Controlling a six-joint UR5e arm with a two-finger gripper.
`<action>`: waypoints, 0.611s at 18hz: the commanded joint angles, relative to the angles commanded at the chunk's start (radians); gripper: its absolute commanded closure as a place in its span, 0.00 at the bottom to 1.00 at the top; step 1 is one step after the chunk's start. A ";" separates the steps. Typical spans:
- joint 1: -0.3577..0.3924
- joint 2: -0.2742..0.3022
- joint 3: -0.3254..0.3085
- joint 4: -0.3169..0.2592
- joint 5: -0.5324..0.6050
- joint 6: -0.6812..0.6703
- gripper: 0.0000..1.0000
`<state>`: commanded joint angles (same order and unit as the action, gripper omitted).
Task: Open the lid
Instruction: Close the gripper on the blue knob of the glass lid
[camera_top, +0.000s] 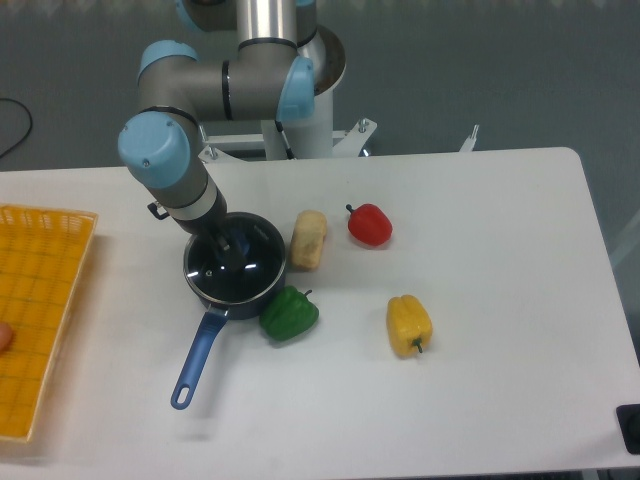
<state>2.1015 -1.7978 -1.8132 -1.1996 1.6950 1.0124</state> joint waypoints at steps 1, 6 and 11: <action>0.000 0.000 -0.002 0.003 0.000 0.006 0.00; 0.000 -0.002 0.002 0.005 -0.002 0.005 0.06; 0.000 -0.003 0.002 0.005 -0.002 0.000 0.06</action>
<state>2.1016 -1.8009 -1.8116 -1.1950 1.6935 1.0124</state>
